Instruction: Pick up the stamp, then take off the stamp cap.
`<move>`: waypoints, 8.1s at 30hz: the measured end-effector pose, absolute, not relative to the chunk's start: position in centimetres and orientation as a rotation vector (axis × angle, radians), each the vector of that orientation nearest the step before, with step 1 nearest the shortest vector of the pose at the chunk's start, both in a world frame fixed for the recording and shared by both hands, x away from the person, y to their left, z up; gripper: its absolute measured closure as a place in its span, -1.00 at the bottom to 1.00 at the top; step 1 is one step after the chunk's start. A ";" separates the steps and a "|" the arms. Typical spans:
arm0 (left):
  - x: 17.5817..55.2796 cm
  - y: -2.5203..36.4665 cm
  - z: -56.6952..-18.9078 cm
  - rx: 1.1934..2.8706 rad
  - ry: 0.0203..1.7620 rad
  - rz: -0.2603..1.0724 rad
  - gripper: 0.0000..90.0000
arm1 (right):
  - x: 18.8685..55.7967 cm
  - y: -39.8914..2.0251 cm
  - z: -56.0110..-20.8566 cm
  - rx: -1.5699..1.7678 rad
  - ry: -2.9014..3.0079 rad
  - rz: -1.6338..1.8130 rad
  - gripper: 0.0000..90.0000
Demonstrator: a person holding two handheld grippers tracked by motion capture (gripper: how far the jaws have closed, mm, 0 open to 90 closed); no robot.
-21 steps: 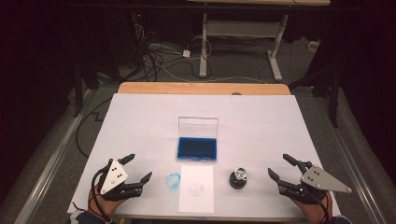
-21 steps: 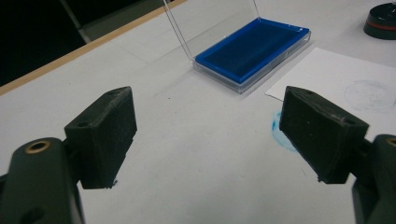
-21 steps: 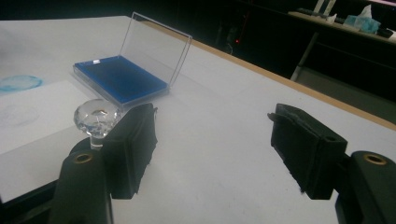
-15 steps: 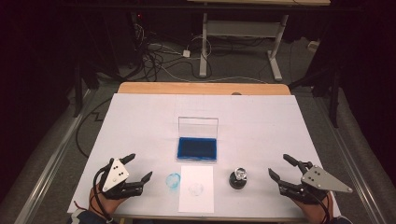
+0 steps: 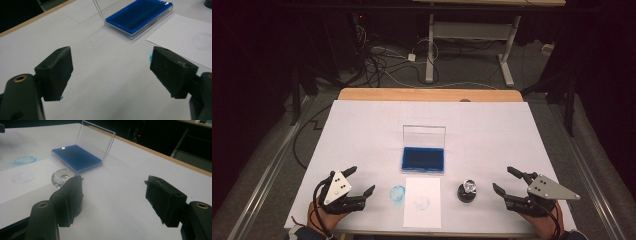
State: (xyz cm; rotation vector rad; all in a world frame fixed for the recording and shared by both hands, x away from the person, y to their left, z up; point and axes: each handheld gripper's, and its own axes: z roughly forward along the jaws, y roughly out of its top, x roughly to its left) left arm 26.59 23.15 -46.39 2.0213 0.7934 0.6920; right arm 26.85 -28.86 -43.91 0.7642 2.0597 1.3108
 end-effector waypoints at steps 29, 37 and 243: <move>26.5 22.7 -46.8 2.047 0.765 0.654 -0.60 | 29.7 -22.9 -46.1 0.732 2.403 1.262 -0.38; 26.6 22.6 -46.9 2.055 0.759 0.649 -0.60 | 30.6 -22.0 -46.7 0.730 2.443 1.221 -0.26; 30.9 15.0 -43.8 2.079 0.536 0.529 -0.58 | 32.7 -15.9 -38.0 0.489 2.264 1.643 0.26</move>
